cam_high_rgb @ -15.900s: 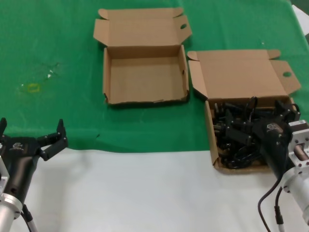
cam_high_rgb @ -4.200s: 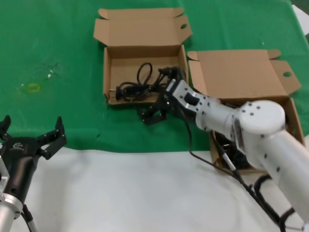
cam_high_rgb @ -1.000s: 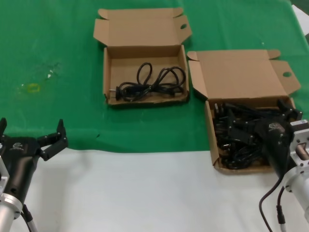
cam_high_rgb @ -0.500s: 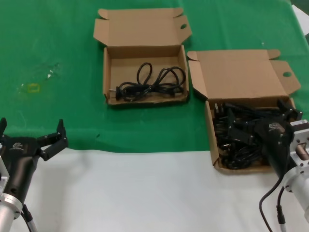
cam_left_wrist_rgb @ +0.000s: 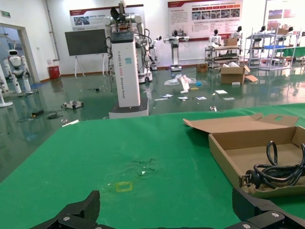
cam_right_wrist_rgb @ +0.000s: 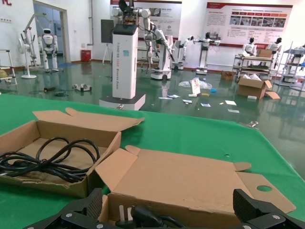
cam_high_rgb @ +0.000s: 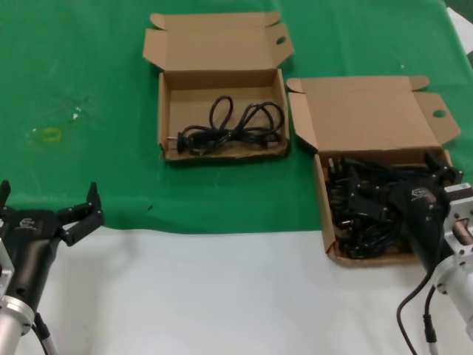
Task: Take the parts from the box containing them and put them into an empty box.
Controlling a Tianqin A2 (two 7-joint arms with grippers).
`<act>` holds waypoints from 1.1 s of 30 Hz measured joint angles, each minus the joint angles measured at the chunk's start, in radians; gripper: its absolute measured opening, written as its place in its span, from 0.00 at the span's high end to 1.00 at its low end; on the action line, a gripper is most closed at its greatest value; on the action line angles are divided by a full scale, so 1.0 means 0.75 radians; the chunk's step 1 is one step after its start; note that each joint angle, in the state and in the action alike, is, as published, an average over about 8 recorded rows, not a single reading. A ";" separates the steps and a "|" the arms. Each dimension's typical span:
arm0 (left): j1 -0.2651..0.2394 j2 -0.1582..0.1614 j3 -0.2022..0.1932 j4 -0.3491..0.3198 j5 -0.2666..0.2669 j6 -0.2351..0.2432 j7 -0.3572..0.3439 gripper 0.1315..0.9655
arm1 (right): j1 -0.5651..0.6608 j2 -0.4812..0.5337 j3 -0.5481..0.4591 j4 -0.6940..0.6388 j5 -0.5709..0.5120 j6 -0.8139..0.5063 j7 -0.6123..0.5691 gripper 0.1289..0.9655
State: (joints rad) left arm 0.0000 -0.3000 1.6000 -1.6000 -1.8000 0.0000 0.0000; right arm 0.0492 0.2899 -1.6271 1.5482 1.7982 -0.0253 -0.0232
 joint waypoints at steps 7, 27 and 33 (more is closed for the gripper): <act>0.000 0.000 0.000 0.000 0.000 0.000 0.000 0.00 | 0.000 0.000 0.000 0.000 0.000 0.000 0.000 0.00; 0.000 0.000 0.000 0.000 0.000 0.000 0.000 0.00 | 0.000 0.000 0.000 0.000 0.000 0.000 0.000 0.00; 0.000 0.000 0.000 0.000 0.000 0.000 0.000 0.00 | 0.000 0.000 0.000 0.000 0.000 0.000 0.000 0.00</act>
State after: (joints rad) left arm 0.0000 -0.3000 1.6000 -1.6000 -1.8000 0.0000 0.0000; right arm 0.0492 0.2899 -1.6271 1.5482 1.7982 -0.0253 -0.0232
